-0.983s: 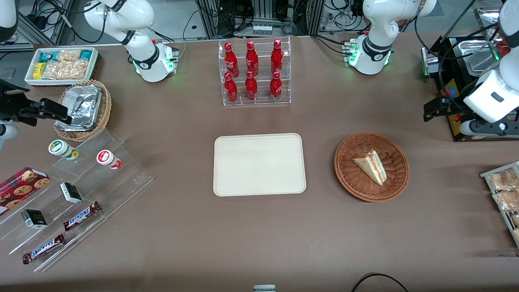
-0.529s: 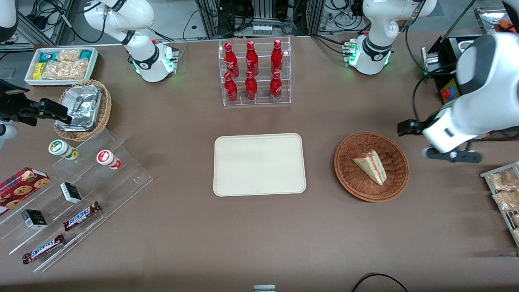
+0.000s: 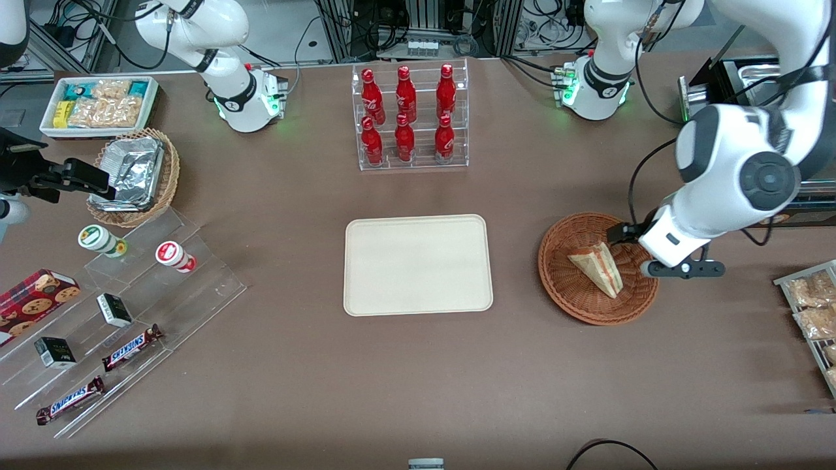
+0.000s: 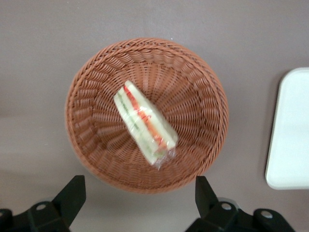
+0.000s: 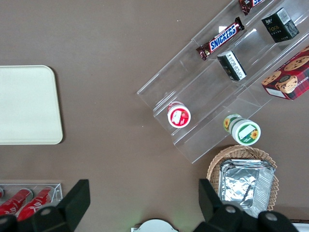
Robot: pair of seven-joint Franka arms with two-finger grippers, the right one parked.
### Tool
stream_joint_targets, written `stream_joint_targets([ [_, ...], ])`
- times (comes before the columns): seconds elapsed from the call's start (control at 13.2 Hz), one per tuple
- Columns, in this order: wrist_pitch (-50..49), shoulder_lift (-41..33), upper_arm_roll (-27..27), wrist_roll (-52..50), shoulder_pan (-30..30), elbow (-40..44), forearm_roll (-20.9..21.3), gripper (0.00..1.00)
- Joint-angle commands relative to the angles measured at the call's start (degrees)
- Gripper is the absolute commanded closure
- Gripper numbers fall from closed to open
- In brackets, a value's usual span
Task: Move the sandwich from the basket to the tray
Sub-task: 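Lower the open left gripper around the sandwich and close it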
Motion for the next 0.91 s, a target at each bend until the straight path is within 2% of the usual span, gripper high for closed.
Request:
stream_joint_targets([
  [0.0, 9.34, -1.14, 0.38, -9.84, -0.98, -7.23, 0.90, 0.00],
  [0.53, 24.56, 0.71, 0.38, -42.45, -0.98, -14.63, 0.99, 0.00],
  [0.83, 25.10, 1.67, 0.38, -44.76, -1.07, -15.69, 0.90, 0.00],
])
